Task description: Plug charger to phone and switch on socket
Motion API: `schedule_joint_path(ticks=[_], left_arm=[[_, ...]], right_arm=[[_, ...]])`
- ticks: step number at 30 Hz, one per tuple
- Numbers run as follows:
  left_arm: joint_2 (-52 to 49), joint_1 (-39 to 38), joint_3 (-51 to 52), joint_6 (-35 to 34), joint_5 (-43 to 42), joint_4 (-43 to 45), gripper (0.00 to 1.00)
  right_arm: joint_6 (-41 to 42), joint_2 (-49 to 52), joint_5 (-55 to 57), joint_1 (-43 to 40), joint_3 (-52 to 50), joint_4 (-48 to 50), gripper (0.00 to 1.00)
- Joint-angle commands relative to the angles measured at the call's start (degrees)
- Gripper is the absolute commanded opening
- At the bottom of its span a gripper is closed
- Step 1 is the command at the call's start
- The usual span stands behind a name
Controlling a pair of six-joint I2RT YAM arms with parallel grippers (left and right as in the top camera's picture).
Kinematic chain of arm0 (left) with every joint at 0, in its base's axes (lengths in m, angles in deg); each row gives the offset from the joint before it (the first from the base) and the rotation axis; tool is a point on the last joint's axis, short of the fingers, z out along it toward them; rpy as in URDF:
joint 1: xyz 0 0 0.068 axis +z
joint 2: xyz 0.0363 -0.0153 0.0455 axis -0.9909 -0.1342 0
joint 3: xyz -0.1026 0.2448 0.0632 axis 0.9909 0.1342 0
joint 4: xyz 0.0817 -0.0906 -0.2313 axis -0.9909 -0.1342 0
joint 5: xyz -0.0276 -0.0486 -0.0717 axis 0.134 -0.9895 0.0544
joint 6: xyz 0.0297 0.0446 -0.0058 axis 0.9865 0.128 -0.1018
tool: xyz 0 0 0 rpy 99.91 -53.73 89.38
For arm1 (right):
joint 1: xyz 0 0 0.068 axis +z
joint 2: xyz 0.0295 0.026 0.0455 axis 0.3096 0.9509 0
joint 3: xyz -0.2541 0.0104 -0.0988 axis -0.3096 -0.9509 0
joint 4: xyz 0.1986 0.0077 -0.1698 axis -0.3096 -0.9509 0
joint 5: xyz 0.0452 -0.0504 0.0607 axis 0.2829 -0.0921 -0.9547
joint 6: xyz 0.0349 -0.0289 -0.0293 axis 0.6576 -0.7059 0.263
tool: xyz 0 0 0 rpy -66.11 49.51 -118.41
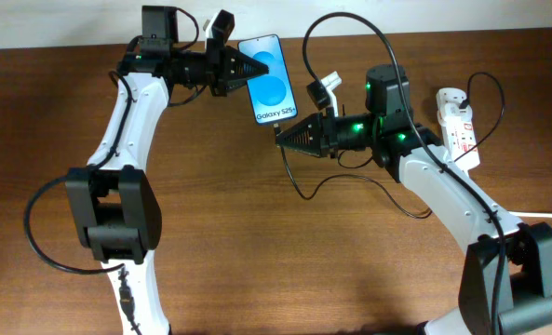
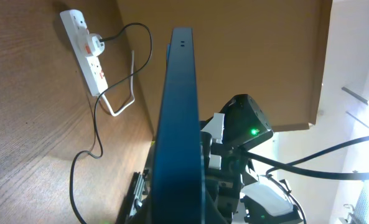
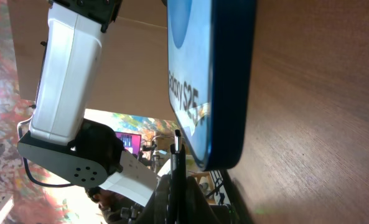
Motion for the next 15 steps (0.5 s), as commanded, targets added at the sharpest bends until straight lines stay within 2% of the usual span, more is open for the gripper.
schedule_joint_path(ticks=[1,5,15], left_arm=[[1.0,0.2,-0.5,0.5,-2.4,0.1,0.0],[1.0,0.2,-0.5,-2.1,-2.4,0.1,0.0],[1.0,0.2,-0.5,-2.1,-3.1,0.1,0.0]], right_arm=[[-0.2,0.1,-0.3,0.1,0.1,0.0,0.04],[-0.2,0.1,0.1,0.1,0.1,0.0,0.04],[-0.2,0.1,0.3,-1.4,0.1,0.0,0.04]])
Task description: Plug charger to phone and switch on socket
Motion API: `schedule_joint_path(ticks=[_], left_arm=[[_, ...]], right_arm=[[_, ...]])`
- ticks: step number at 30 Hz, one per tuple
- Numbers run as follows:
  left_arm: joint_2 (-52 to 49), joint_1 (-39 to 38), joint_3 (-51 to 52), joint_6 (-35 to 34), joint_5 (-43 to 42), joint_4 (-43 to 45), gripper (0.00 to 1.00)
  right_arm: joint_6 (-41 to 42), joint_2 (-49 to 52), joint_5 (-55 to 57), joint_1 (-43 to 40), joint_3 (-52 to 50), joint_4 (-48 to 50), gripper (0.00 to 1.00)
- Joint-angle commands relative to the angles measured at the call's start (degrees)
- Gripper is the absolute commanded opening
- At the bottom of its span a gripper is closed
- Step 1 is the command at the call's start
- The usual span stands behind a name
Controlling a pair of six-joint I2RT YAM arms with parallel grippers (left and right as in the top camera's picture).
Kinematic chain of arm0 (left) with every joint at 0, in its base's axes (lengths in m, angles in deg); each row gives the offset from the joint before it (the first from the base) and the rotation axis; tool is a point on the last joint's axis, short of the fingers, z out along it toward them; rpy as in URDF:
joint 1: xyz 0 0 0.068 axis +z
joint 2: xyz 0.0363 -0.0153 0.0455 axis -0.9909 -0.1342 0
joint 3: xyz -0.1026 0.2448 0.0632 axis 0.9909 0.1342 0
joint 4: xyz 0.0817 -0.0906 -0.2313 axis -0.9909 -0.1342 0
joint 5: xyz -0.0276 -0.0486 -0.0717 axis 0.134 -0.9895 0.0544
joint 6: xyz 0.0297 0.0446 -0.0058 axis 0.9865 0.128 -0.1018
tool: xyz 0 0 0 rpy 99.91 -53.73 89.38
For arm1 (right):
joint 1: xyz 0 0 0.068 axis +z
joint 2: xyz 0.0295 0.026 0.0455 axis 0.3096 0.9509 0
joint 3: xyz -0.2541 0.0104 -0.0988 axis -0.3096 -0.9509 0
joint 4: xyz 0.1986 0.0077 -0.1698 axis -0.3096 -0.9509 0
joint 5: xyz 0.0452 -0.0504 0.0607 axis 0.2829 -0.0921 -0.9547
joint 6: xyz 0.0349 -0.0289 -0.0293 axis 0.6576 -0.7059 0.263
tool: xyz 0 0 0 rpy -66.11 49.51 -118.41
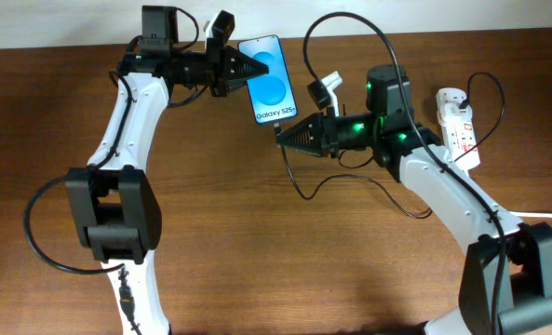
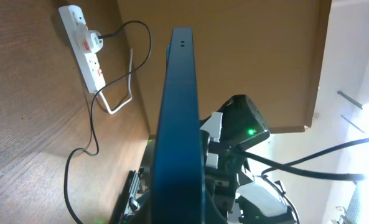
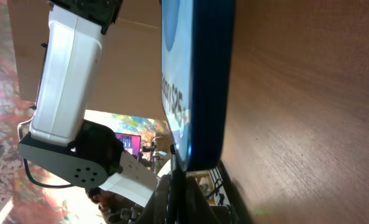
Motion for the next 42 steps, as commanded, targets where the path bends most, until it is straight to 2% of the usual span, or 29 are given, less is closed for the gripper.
schedule_joint_path(ticks=[1,42], left_arm=[[1.0,0.2,-0.5,-0.3,-2.8,0.2,0.0],[1.0,-2.0,-0.5,2.6,-2.8,0.1,0.0]], right_arm=[[-0.2,0.1,0.3,-1.0,0.1,0.0,0.04],[0.3,0.1,2.4,-0.9,0.1,1.3,0.04]])
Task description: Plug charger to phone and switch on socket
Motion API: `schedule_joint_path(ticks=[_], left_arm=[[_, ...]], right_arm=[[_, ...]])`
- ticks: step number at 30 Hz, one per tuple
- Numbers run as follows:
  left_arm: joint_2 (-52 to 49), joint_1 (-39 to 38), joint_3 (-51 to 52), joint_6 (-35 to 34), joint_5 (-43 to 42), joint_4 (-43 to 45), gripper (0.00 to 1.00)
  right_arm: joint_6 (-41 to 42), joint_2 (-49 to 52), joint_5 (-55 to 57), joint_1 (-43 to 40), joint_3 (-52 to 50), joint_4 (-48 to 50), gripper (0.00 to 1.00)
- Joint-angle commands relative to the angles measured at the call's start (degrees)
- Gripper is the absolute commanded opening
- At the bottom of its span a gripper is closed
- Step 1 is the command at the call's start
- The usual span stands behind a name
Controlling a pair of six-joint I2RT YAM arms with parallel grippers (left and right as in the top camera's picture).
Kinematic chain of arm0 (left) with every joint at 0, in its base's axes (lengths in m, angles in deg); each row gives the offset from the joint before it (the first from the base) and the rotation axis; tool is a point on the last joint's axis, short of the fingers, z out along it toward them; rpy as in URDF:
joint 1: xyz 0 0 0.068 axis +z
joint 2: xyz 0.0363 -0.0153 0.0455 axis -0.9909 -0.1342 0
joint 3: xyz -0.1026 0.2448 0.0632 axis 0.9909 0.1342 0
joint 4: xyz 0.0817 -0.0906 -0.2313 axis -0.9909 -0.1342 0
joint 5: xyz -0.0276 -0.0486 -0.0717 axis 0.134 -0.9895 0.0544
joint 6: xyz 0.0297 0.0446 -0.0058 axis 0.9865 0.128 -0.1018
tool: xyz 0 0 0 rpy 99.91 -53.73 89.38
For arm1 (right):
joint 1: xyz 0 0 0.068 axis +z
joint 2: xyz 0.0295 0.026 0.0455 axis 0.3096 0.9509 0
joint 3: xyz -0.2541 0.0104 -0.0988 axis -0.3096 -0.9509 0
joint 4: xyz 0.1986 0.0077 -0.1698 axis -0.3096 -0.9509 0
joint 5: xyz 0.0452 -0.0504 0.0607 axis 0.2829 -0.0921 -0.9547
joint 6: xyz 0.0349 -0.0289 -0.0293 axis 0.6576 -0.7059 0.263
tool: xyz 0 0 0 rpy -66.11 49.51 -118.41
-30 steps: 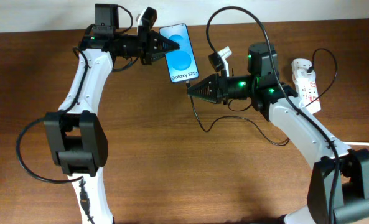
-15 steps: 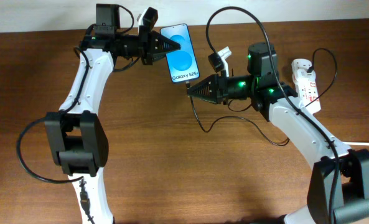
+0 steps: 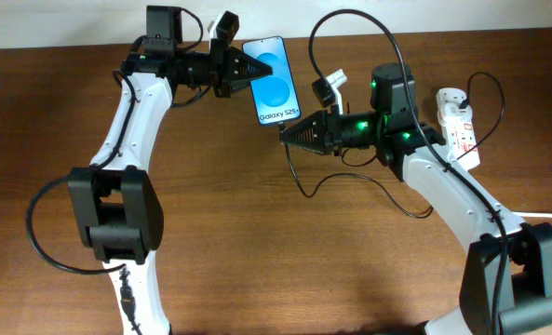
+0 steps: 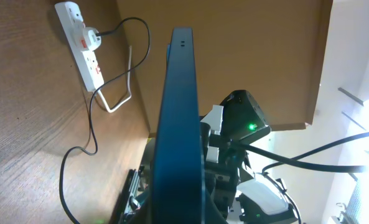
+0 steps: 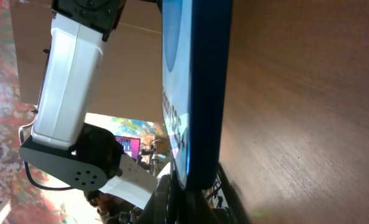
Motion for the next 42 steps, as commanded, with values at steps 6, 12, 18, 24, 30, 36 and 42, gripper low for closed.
schedule_joint_path(ticks=[6,12,18,24,30,36,42], left_arm=[[1.0,-1.5,-0.5,2.9,-3.2,-0.4,0.0],[1.0,-1.6,-0.5,3.6,-3.2,-2.0,0.0],[1.0,-1.6,-0.5,7.6,-3.2,-5.8,0.0],[1.0,-1.1,-0.5,7.6,-3.2,-5.7,0.0],[1.0,0.0,-0.5,7.6,-3.2,-5.7,0.0],[1.0,0.1,-0.5,7.6,-3.1,-5.7,0.0],[1.0,0.1,-0.5,7.6,-3.0,-5.7,0.0]], right_arm=[[0.8,0.1,4.9,-0.2,0.1,2.7,0.04],[5.7,0.1,6.5,-0.2,0.1,10.4,0.04],[7.5,1.4,6.4,-0.2,0.1,13.1,0.04],[7.8,1.6,4.8,-0.2,0.1,13.7,0.05],[7.7,1.6,1.4,-0.1,0.1,13.4,0.05],[7.7,1.6,1.4,-0.1,0.1,13.4,0.14],[7.3,1.6,-0.2,-0.1,0.1,13.4,0.4]])
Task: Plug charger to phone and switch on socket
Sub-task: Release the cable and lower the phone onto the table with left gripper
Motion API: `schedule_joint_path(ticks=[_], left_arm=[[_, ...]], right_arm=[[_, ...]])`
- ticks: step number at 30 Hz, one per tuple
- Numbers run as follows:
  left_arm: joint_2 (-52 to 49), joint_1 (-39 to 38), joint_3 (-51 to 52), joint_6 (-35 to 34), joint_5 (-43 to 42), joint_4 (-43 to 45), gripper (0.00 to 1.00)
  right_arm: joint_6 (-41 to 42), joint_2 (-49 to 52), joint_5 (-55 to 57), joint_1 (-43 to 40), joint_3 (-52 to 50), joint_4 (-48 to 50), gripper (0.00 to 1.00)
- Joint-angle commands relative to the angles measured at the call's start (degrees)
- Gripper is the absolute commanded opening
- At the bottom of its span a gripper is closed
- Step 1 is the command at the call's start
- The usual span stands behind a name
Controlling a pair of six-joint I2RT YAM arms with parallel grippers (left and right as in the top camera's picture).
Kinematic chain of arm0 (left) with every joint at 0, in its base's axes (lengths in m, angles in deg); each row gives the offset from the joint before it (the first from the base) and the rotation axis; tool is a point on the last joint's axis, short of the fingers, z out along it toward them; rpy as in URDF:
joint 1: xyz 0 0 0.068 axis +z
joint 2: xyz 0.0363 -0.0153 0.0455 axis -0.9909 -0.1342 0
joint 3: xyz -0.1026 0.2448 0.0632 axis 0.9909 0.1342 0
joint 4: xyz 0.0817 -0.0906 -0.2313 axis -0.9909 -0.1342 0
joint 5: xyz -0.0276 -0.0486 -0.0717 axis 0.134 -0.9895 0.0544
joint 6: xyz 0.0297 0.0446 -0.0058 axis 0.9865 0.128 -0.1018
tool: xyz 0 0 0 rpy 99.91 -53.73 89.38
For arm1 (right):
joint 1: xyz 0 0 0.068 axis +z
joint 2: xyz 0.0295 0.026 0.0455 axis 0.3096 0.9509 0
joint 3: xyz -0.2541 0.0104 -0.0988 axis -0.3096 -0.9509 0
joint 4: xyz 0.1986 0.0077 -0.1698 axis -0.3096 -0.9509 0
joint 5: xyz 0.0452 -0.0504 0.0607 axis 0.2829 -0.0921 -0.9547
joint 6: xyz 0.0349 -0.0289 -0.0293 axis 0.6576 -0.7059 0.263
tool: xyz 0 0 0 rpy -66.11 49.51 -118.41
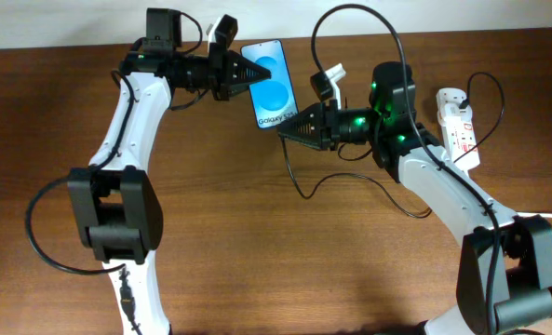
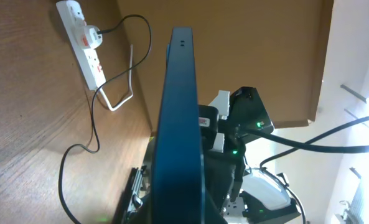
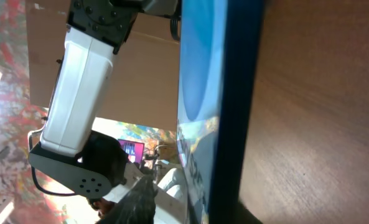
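Observation:
A blue phone [image 1: 271,84] with a lit screen is held edge-up above the table, and my left gripper [image 1: 248,74] is shut on its upper part. In the left wrist view its dark edge [image 2: 181,112] fills the middle. My right gripper [image 1: 289,132] is at the phone's lower end. In the right wrist view one finger [image 3: 136,202] stands left of the phone [image 3: 231,106]; the other finger and the charger plug are hidden. The black charger cable [image 1: 299,181] hangs from the phone's lower end. It runs to the white socket strip [image 1: 457,121].
The socket strip [image 2: 81,37] lies at the table's right side with a white plug [image 1: 448,98] in it and a white lead running off right. Slack cable loops over the brown table [image 1: 257,242] between the arms. Both arm bases stand at the front edge.
The right gripper's fingers were shut together under the phone's bottom edge. Now one finger stands off to the left of the phone. The right wrist has risen and the phone has shifted slightly left.
First, the right gripper held the plug tip just beside the phone's bottom edge. It then lined up under that edge and came up against it, while the left gripper held the phone throughout. Now the right fingers stand apart at the phone's end.

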Motion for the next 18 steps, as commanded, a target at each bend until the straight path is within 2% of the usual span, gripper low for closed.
schedule_joint_path(ticks=[1,3,6,9,12,15,18], left_arm=[[1.0,-0.2,-0.2,1.4,-2.9,0.0,0.0],[1.0,-0.2,-0.2,1.4,-1.4,0.0,0.0],[1.0,-0.2,-0.2,2.5,0.0,0.0,0.0],[0.9,-0.2,0.5,10.1,0.5,-0.1,0.0],[0.9,-0.2,1.6,12.4,10.8,-6.0,0.0],[0.9,-0.2,2.0,18.1,29.2,-17.2,0.0],[0.9,-0.3,2.1,20.9,37.9,-20.9,0.0]], right_arm=[[-2.1,0.1,-1.0,-0.3,1.6,0.3,0.47],[-3.0,0.1,-2.2,-0.3,1.6,-0.7,0.63],[-6.1,0.1,-2.1,-0.3,1.6,-4.1,0.79],[-9.7,0.1,-0.2,-0.4,1.6,-8.8,0.96],[-12.8,0.1,3.0,-1.0,1.6,-14.4,0.99],[-16.2,0.1,6.9,-3.5,1.6,-22.3,0.98],[-18.5,0.1,9.4,-5.1,1.6,-26.4,0.99]])
